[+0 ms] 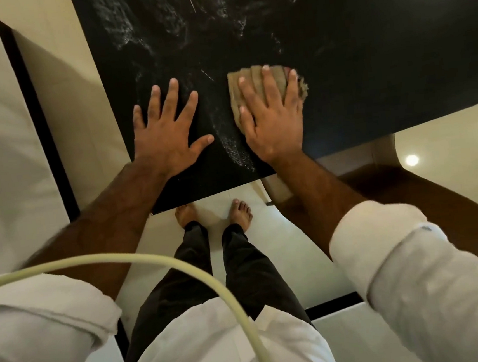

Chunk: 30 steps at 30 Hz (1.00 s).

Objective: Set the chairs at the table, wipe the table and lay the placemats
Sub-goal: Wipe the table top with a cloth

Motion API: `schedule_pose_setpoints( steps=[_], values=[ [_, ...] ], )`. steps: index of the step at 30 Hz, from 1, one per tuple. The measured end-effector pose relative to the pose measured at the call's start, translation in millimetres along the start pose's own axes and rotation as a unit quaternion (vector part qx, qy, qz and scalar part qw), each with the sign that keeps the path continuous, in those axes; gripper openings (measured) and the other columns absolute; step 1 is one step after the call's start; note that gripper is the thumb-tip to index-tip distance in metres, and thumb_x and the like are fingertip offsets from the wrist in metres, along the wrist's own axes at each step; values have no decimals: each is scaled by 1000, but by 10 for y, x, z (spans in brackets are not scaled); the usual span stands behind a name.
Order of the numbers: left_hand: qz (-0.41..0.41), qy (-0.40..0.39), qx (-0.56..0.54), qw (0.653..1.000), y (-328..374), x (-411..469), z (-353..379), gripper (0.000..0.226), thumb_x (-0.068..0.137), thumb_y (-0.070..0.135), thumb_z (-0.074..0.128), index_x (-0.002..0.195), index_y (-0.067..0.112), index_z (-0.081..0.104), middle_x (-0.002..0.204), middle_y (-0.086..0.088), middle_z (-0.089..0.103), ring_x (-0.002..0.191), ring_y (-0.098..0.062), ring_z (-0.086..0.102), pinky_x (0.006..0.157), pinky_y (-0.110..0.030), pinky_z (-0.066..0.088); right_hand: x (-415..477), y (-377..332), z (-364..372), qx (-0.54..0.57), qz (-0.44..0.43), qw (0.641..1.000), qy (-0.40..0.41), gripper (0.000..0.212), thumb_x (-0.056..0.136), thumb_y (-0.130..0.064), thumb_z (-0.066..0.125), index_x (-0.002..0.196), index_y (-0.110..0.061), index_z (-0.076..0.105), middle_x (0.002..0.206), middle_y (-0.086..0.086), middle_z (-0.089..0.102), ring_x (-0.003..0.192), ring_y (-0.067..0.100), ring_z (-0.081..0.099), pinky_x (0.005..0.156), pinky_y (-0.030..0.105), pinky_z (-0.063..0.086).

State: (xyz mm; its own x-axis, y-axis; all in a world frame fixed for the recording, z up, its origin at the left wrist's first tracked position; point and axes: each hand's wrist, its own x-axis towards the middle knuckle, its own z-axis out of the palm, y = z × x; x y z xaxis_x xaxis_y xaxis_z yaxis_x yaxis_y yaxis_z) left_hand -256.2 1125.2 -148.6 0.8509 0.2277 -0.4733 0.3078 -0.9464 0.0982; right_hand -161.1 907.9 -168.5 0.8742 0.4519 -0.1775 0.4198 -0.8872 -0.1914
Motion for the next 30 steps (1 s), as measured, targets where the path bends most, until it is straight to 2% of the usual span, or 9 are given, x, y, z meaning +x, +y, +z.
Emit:
schedule_pose_setpoints(
  steps=[3,6,11,16,19,22,25,28,30],
  values=[
    [6,4,-5,1000,-2,-42,55,99,96,89,36,172,43,-8,181,1,-25,168,-37,-17,129,-75,4,-708,-47,67,1,-32,998,-55,68,110,-65,34,173,-47,14,185,3,2,167,51,-4,127,75,23],
    [6,10,-5,1000,-33,-55,64,99,94,91,33,172,45,-10,180,2,-26,168,-35,-17,129,-75,4,-1035,71,35,-10,-15,997,-79,70,110,-67,34,173,-50,9,185,1,-3,168,48,-8,128,72,21],
    [7,10,-3,1000,-55,27,11,100,92,93,29,170,48,-13,179,4,-28,168,-33,-19,130,-71,0,39,457,-127,0,81,997,15,62,110,-62,32,171,-49,26,183,5,15,167,51,4,128,72,24],
    [-3,-4,-7,1000,-25,105,6,101,92,92,35,169,50,-14,178,6,-31,167,-32,-21,129,-69,-5,1066,232,-132,-22,80,994,70,62,107,-61,30,166,-47,41,180,5,30,165,52,16,128,64,27],
    [7,-31,-8,999,-74,64,-42,94,99,83,42,169,51,-12,179,8,-30,168,-31,-17,130,-70,2,658,-63,-26,-19,32,999,37,63,108,-61,31,170,-46,33,182,7,22,165,54,11,127,69,26],
    [17,-49,17,999,-159,4,-135,88,103,74,46,168,55,-10,179,11,-26,169,-31,-9,130,-70,15,-318,-273,89,2,-22,999,-41,65,111,-62,34,172,-46,21,184,5,8,166,52,-1,129,74,20],
    [6,-81,21,997,-140,68,-288,94,101,71,56,167,56,-9,179,13,-25,168,-31,-9,129,-71,18,-1033,-230,64,11,-21,994,-105,68,111,-66,33,173,-52,10,185,0,-6,167,46,-14,130,73,17],
    [2,-99,-11,995,-111,184,-397,101,97,68,66,166,60,-9,176,17,-29,167,-30,-19,130,-74,11,-753,144,-41,-1,36,996,-82,68,111,-67,33,172,-53,7,185,-1,-5,168,45,-12,129,71,16],
    [3,-104,-23,994,-107,243,-427,105,96,66,70,166,61,-8,176,17,-30,167,-31,-22,129,-76,9,-228,380,-111,-1,95,995,-27,65,110,-64,33,172,-52,16,184,2,6,168,48,-4,129,72,19]
  ],
)
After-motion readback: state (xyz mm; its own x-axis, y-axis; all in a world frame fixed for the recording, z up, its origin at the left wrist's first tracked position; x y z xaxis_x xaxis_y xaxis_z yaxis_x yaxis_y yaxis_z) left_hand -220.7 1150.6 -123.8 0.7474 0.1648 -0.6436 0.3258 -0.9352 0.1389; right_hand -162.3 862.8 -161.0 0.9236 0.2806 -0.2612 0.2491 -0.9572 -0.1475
